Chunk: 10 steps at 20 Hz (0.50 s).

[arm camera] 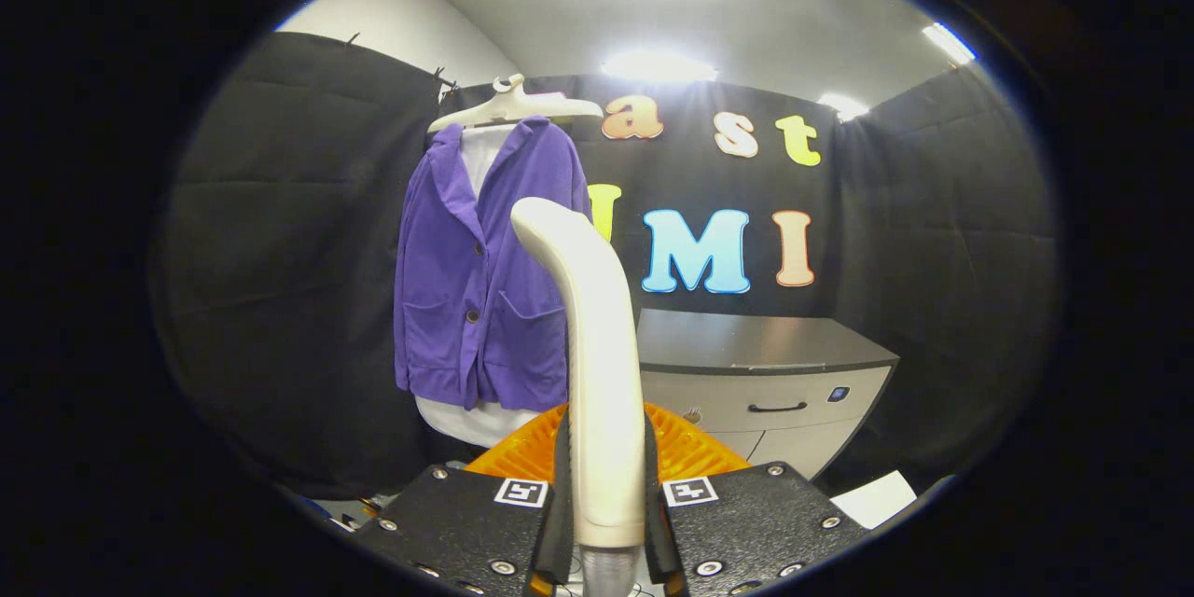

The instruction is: Iron the clothes twice with a garment steamer, once on the left side and once on the right side.

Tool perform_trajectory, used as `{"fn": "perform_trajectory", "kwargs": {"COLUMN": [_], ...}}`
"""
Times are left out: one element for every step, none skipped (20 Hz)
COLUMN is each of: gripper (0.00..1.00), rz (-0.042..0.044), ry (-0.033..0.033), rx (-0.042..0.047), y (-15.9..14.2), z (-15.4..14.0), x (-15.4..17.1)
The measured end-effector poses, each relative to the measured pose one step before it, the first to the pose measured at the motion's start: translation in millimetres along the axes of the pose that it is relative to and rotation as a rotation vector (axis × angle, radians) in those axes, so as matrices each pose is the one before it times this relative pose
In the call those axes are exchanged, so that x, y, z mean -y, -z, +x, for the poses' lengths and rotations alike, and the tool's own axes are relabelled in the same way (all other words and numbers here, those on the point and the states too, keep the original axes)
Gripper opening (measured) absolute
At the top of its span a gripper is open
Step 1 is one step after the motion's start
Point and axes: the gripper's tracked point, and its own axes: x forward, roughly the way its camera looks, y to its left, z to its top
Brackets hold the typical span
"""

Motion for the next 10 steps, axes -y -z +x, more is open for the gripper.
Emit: {"fn": "perform_trajectory", "kwargs": {"gripper": [0.30,0.30,0.30,0.30,0.30,0.30,0.30,0.30,0.30,0.30], "rz": [0.01883,0.01507,0.01817,0.01534,0.00563,-0.00296,-0.00119,0.00426,0.00468,-0.00061], "ry": [-0.00410,0.00229,0.00244,-0.00012,0.00045,0.00453,0.00682,0.00566,0.00809,0.00962], "rx": [0.01786,0.01286,0.01146,0.01507,0.01821,0.01317,0.01741,0.01780,0.01696,0.00992], "y": [-6.92,-4.14,-6.15,-7.75,-7.95,-7.16,-7.09,-7.52,-6.82,-4.94], "z": [-2.82,-5.08,-4.61,-3.91,-3.08,-1.31,-1.17,-0.59,-0.63,-0.28], "x": [2.45,4.76,2.64,1.83,1.36,0.97,1.25,-0.15,-0.54,0.97]}}
